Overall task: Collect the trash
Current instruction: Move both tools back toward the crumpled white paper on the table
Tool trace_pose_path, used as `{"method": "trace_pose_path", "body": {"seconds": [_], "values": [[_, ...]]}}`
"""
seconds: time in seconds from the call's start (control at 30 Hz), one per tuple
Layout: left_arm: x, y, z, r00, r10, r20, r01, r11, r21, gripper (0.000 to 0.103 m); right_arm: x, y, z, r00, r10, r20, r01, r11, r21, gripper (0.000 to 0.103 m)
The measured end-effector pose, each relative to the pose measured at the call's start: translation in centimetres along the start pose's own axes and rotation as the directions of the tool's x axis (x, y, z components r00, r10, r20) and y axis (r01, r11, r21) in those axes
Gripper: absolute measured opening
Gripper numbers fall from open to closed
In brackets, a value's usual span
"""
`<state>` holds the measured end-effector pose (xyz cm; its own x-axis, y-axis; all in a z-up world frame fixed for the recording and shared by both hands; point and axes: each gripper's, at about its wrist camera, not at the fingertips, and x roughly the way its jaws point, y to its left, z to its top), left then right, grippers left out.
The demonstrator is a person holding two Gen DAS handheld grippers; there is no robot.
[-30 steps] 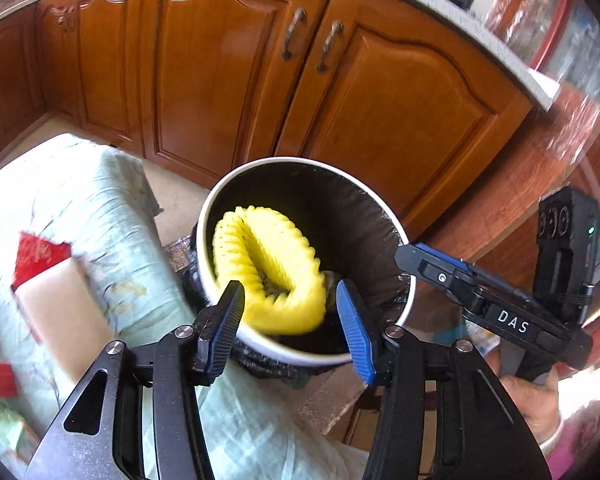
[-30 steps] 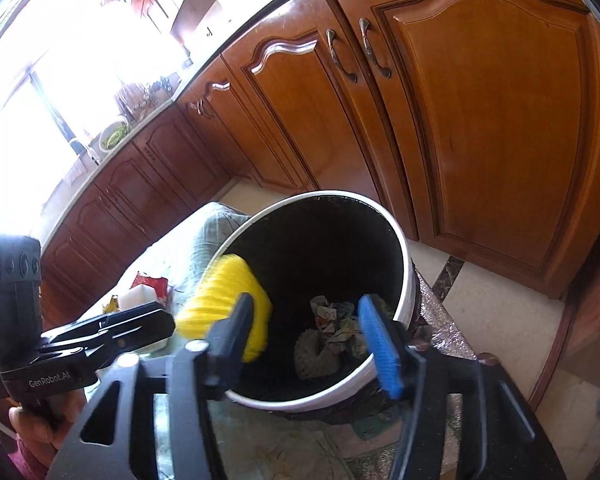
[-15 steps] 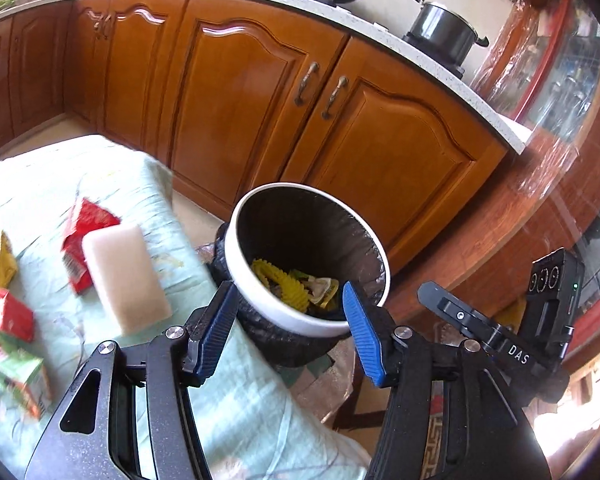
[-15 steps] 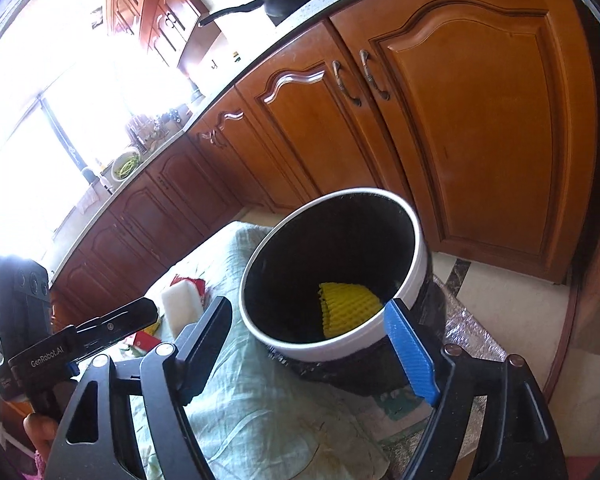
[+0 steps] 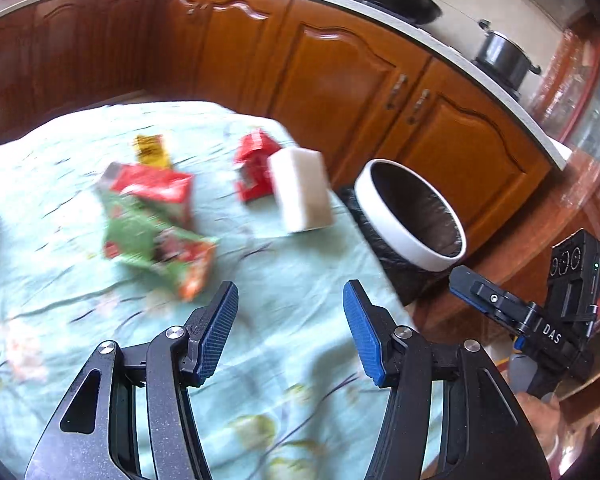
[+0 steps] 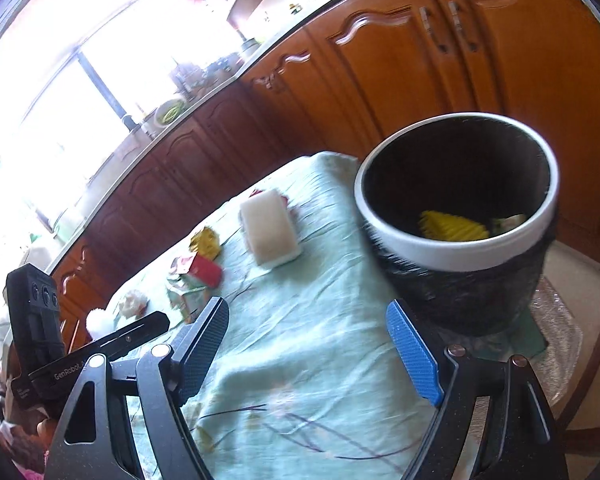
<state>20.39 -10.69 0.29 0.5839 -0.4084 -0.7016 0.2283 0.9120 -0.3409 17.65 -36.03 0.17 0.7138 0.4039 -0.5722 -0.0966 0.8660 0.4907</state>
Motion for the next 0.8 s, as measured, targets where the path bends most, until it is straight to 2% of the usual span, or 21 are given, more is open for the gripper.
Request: {"method": "trace_pose_path", "body": {"seconds": [0.23, 0.5, 0.6, 0.8], "values": [[-2.3, 5.4, -1.0, 0.996, 0.089, 0.022, -0.087, 0.993, -0.082, 0.055, 2.9, 4.8, -1.7, 0.996, 0.065, -0.069, -0.071, 0.993, -0.093, 0.083], [-4.0, 10.3, -0.7, 0.982, 0.186, 0.035, -0.180, 0.975, -0.130, 0.055, 6.0, 9.2, -2.1, 0.983, 0.119, -0.139, -0.146, 0.968, -0.203, 0.082], [-4.8, 12.5, -0.1, 0.972, 0.230, 0.041, -0.222, 0.963, -0.152, 0.055, 7.5, 10.7, -1.8, 0.979, 0.120, -0.162, -0.158, 0.956, -0.246, 0.082], [-5.5, 17.4, 1.3, 0.942, 0.335, 0.037, -0.320, 0.924, -0.209, 0.056, 11.2, 13.3, -0.9, 0.964, 0.124, -0.237, -0.200, 0.922, -0.331, 0.082]]}}
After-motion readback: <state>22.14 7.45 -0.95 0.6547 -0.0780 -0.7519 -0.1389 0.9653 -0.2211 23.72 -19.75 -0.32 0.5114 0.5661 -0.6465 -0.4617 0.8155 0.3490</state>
